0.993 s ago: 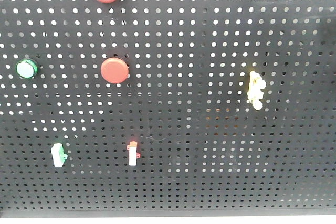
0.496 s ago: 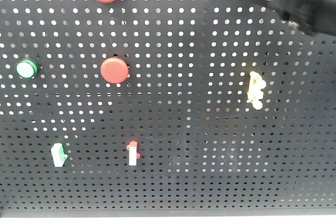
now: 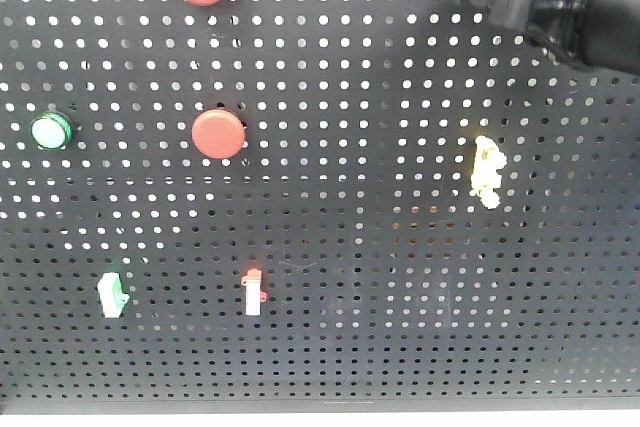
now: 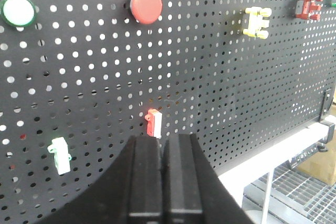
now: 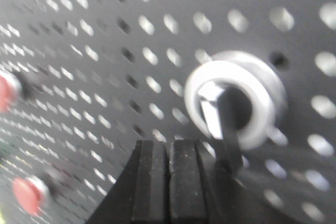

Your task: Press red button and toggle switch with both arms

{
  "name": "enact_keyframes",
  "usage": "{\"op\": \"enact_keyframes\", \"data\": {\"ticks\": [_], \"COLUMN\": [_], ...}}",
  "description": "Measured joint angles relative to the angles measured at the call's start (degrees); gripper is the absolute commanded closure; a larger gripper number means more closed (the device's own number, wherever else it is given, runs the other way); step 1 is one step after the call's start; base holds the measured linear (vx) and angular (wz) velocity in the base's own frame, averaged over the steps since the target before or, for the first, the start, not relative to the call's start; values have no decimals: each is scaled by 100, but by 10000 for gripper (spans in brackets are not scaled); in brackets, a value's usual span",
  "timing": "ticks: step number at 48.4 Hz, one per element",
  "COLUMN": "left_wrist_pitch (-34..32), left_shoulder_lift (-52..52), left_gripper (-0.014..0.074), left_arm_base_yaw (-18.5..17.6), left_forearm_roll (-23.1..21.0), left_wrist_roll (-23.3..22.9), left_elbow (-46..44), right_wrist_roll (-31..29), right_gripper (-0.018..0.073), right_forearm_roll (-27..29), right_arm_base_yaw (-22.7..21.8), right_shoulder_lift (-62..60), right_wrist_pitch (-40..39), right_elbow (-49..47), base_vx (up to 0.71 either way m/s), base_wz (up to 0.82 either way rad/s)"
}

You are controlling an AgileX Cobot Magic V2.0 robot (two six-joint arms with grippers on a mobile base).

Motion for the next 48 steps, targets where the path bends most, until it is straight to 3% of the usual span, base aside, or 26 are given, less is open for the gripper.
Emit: {"op": "enact_keyframes", "data": {"ticks": [6,17,48], "left_wrist_pitch": [12,107,128], "left_shoulder_lift": [0,0,0], "left_gripper": [594,594,594], "left_arm_base_yaw": [0,0,0], "left_forearm_roll": [0,0,0], "left_wrist_roll": [0,0,-2], "left_elbow": [0,0,0], "right_wrist_roll": [468,718,825], "right_gripper": [562,562,562], "right_forearm_roll": [-606,-871,-513], "right_arm_base_yaw": [-6,-6,-6], "right_shoulder_lift": [-6,-71,-132], "right_wrist_pitch": [-144,-188,-315], "right_elbow": [1,1,56], "base_vx": [0,0,0], "base_wz": [0,0,0]}}
